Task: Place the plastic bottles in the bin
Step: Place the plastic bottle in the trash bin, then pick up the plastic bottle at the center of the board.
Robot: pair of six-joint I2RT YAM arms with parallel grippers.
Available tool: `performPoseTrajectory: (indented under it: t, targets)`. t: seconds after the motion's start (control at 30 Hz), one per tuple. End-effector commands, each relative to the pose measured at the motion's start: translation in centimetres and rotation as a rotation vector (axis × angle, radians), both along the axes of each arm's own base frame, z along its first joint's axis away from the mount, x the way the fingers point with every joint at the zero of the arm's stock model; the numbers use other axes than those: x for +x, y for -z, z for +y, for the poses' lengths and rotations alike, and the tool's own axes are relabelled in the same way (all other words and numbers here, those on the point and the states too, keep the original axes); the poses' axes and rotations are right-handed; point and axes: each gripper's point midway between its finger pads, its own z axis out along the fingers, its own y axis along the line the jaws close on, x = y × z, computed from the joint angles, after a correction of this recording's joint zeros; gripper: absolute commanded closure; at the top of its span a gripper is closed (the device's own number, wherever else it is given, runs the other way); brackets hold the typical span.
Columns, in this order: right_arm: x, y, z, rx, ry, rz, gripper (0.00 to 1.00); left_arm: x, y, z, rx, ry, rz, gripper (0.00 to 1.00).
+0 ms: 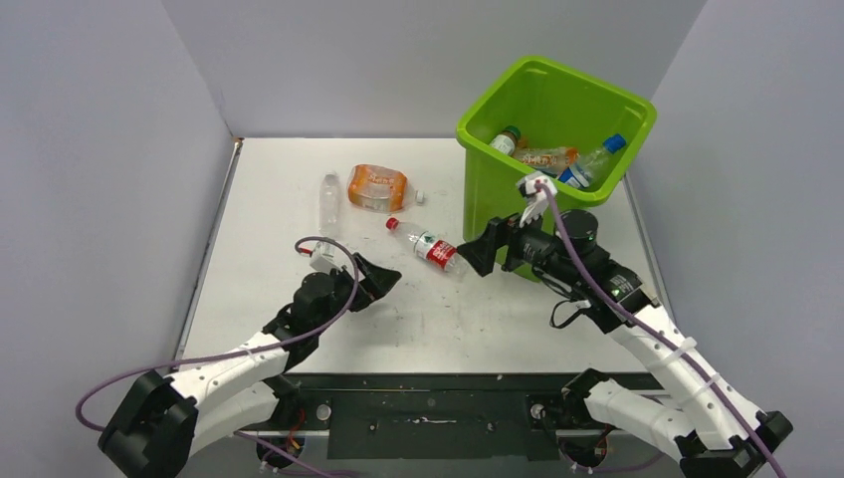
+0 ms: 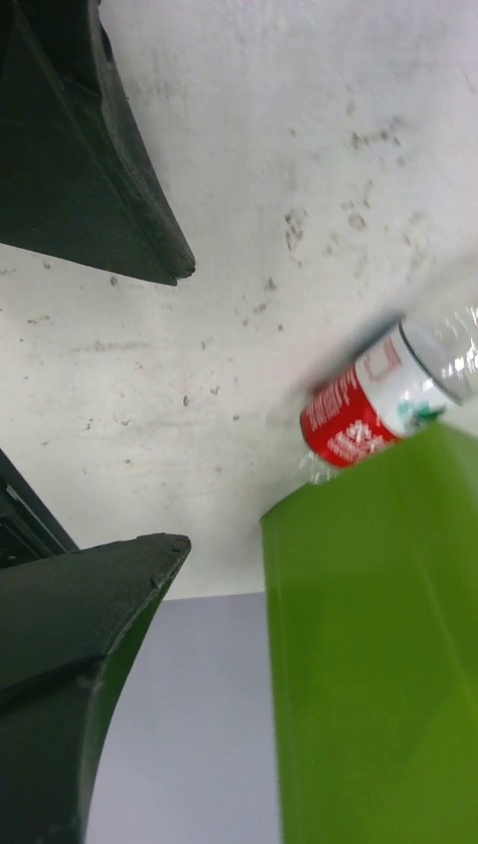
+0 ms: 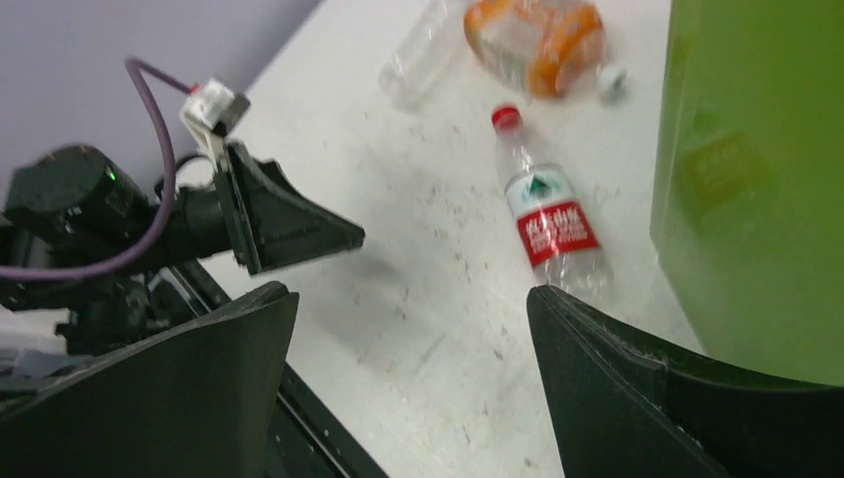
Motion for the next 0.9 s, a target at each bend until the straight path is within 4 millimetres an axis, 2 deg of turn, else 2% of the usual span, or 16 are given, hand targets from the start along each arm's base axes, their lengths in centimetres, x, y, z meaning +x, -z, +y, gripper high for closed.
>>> performPoseTrajectory:
  t: [0.0, 0.17, 0.27, 0.37, 0.57, 0.67, 0.77, 0.87]
  targets:
    - [-0.6, 2.0, 0.5, -0.032, 0.024, -0.045, 0.12, 3.0, -2.6, -0.1, -0.218, -0.193, 0.025, 0.04]
    - [0.1, 7.4, 1.9, -0.206, 0.134, -0.042, 0.11, 5.1, -1.3, -0.1, -0.183, -0.309, 0.107, 0.04]
    - [0.7, 10.5, 2.4, -0.340, 0.206, -0.053, 0.09, 4.9, -0.9, 0.7, -0.142, -0.347, 0.134, 0.04]
    - [2.2, 12.9, 2.8, -0.405, 0.266, -0.057, 0.07, 4.3, -1.1, 2.6, -0.080, -0.393, 0.133, 0.04]
    - [5.3, 16.5, 4.6, -0.529, 0.280, -0.068, 0.03, 2.9, -5.8, 7.8, 0.152, -0.410, -0.008, 0.04]
    - [6.9, 18.1, 5.2, -0.577, 0.265, -0.051, 0.00, 2.4, -7.7, 9.6, 0.244, -0.369, -0.065, 0.04]
    - [8.1, 20.0, 5.4, -0.612, 0.255, -0.020, 0.00, 2.2, -8.7, 10.4, 0.320, -0.297, -0.093, 0.04]
    - [9.1, 21.3, 5.3, -0.627, 0.270, -0.001, 0.00, 2.1, -8.4, 10.6, 0.419, -0.229, -0.102, 0.04]
